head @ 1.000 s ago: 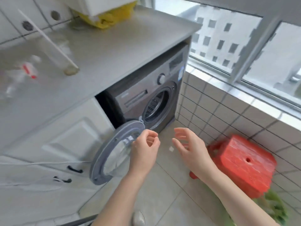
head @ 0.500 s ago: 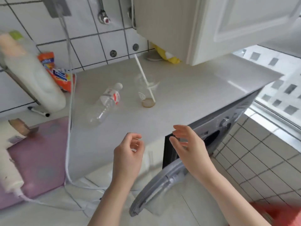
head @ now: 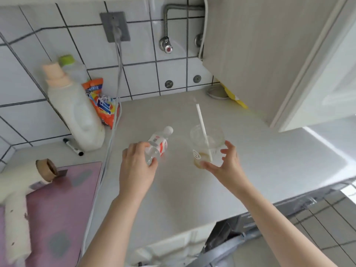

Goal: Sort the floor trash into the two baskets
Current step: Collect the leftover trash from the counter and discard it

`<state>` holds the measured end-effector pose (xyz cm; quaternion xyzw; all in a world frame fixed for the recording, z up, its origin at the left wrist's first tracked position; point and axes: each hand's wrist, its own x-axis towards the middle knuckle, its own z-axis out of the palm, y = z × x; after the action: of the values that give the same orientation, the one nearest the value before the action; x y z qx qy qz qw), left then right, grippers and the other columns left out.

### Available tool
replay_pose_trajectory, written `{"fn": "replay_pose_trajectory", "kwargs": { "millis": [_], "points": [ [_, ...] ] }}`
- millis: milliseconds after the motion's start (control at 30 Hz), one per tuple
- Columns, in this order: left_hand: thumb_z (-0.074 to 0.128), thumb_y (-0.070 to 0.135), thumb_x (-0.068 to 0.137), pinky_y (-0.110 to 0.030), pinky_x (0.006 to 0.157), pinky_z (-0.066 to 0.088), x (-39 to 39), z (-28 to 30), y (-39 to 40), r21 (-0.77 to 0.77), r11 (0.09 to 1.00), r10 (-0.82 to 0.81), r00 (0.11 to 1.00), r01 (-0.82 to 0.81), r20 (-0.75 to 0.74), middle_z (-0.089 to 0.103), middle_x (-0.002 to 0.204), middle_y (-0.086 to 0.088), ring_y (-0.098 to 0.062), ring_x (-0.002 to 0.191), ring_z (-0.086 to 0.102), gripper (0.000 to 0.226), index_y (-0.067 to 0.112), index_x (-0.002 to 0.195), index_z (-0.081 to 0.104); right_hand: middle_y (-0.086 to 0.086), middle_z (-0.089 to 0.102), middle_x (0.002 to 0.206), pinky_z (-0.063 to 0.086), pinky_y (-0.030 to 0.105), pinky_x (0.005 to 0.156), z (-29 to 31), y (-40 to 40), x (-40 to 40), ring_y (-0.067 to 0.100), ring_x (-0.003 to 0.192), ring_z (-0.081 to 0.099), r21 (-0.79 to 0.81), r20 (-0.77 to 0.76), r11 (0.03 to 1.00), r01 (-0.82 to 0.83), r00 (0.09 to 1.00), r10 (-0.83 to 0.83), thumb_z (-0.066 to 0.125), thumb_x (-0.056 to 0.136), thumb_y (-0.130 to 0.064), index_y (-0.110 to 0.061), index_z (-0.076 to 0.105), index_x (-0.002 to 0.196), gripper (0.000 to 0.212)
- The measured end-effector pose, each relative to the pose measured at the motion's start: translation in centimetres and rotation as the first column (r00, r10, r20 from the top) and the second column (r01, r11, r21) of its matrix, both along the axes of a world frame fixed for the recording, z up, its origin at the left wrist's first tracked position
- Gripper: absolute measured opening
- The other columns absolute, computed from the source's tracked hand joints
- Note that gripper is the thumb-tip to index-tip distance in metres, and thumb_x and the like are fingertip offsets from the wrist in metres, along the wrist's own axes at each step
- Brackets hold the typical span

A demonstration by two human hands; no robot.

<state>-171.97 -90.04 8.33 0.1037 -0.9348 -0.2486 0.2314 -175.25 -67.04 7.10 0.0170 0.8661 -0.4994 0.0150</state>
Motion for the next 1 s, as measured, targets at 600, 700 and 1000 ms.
{"fn": "replay_pose_trajectory", "kwargs": {
  "millis": [600,700,1000],
  "points": [
    [0.066,0.056,0.071,-0.031,0.069,0.042,-4.8,-1.8,-1.4,0.029,0.985,0.145,0.916,-0.168,0.373,0.062,0.114,0.002,-0.025,0.101,0.060,0.064,0.027,0.124,0.044,-0.007,0.049,0.130,0.044,0.005,0.073,-2.6,-0.3,-5.3,0.013,0.122,0.047,-0.202,-0.049,0.976,-0.076,0.997,0.067,0.085,0.057,-0.034,-0.024,0.035,0.134,0.092],
    [0.067,0.056,0.070,-0.031,0.069,0.045,-4.0,-1.6,-1.0,0.064,0.985,0.130,0.925,-0.163,0.356,0.063,0.112,0.006,-0.022,0.098,0.060,0.062,0.030,0.122,0.045,-0.009,0.048,0.130,0.043,0.010,0.085,-1.9,0.0,-4.0,0.009,0.122,0.046,-0.241,-0.079,0.967,-0.080,0.995,0.062,0.086,0.062,-0.030,-0.026,0.036,0.133,0.087],
    [0.072,0.052,0.072,-0.031,0.073,0.047,2.1,-0.7,1.8,0.231,0.972,-0.025,0.966,-0.036,0.257,0.063,0.114,0.008,-0.022,0.098,0.060,0.062,0.029,0.124,0.047,-0.024,0.042,0.126,0.037,0.030,0.107,0.3,1.3,4.3,0.001,0.123,0.042,-0.255,-0.186,0.965,-0.066,0.982,0.018,0.084,0.068,-0.026,-0.051,0.037,0.119,0.074]
  ]
}}
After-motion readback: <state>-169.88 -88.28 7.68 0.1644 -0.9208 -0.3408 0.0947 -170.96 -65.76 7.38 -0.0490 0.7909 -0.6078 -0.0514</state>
